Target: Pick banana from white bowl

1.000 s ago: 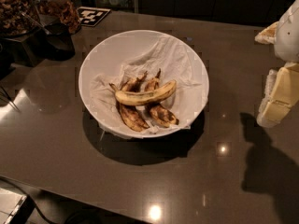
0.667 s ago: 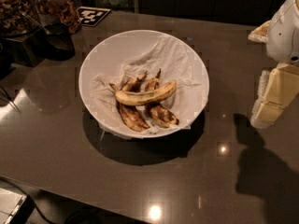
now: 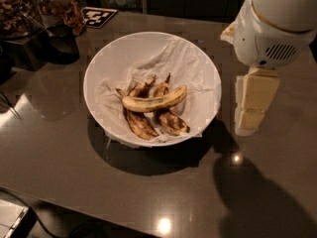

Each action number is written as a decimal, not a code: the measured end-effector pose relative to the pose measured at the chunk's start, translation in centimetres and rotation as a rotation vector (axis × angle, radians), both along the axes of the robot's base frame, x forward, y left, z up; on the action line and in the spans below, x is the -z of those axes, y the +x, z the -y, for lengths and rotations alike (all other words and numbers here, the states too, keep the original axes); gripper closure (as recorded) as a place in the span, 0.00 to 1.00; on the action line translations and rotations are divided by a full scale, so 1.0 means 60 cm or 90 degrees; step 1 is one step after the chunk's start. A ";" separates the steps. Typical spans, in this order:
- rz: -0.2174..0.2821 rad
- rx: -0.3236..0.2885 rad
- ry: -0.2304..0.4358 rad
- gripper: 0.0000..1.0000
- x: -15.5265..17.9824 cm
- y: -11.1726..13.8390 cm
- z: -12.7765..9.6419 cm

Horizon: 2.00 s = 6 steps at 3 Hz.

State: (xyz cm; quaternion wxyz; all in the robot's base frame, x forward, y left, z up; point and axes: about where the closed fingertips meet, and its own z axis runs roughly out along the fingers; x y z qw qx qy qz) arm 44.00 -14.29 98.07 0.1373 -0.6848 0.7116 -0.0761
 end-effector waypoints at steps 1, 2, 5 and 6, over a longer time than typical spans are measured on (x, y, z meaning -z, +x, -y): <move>0.007 0.000 0.002 0.00 -0.006 0.000 -0.003; -0.008 -0.021 0.003 0.00 0.014 0.021 -0.047; -0.086 -0.095 -0.030 0.06 0.096 0.099 -0.168; -0.105 -0.111 -0.032 0.20 0.115 0.104 -0.188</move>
Offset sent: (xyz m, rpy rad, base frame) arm 0.0345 0.0645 -0.0398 0.0004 0.0897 0.0793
